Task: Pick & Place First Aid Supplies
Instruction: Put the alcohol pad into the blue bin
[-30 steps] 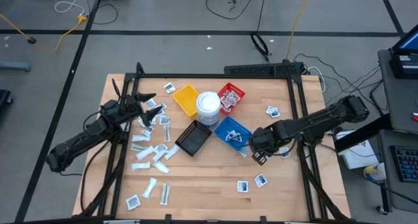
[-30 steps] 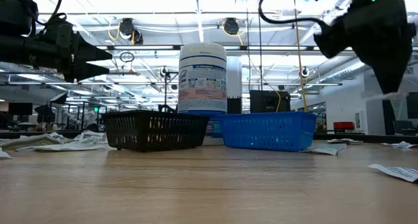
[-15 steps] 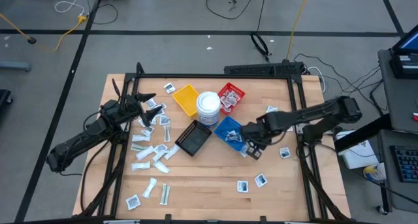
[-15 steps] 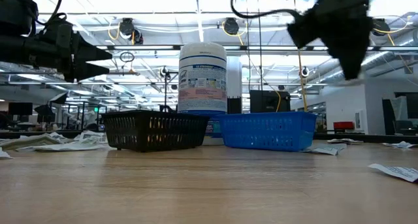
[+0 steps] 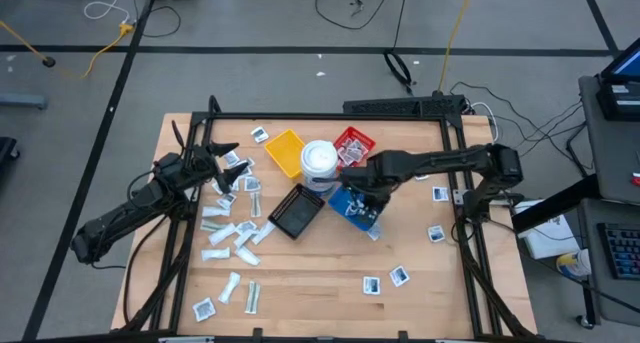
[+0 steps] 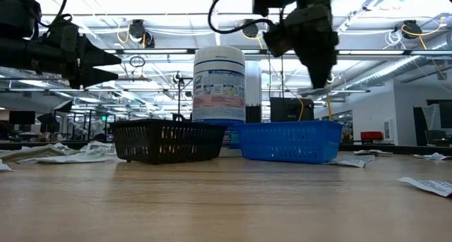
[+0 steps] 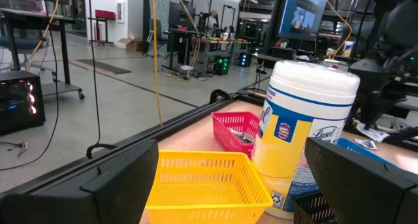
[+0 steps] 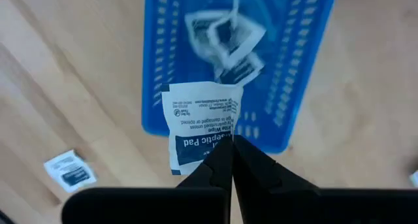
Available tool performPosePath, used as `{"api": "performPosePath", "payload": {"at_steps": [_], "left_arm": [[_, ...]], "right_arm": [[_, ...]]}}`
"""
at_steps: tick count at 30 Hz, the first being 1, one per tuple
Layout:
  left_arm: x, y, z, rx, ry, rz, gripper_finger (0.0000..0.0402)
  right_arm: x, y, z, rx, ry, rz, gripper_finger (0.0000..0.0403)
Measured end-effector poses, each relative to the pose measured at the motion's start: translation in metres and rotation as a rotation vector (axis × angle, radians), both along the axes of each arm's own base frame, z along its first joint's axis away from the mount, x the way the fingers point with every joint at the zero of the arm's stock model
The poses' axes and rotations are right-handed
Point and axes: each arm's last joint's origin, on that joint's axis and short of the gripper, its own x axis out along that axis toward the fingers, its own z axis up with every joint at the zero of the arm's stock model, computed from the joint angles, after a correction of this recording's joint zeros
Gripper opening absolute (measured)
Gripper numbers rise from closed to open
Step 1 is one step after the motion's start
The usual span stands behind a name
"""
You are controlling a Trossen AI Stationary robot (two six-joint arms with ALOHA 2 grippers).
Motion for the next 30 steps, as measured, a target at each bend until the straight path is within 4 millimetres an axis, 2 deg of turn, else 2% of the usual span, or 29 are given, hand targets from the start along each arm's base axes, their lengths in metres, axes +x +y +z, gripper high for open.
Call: {"api": "performPosePath", "payload": {"at_steps": [3,8,13,22,25,30], "left_arm": [[0.0,0.0,0.0,0.0,0.0,0.0,0.0392],[0.0,0.0,0.0,0.0,0.0,0.0,0.0392],[0.0,0.0,0.0,0.0,0.0,0.0,0.0392],[0.0,0.0,0.0,0.0,0.0,0.0,0.0392],[0.0,0.0,0.0,0.0,0.0,0.0,0.0392],[0.0,0.0,0.0,0.0,0.0,0.0,0.0392]], "right_arm": [[0.007,-0.006,-0.006,-0.002,0.0,-0.005,0.0],[0.015,-0.009,-0.031,-0.001,0.041,-0.002,0.0],[0.021,-0.009,-0.047,-0.022,0.048,0.016,0.0],[0.027,-0.008,-0.062,-0.052,0.076,0.023,0.0001],[0.028,-0.006,-0.061,-0.054,0.053,0.036,0.0014],[0.029,-0.003,-0.061,-0.055,0.047,0.059,0.0065]]}}
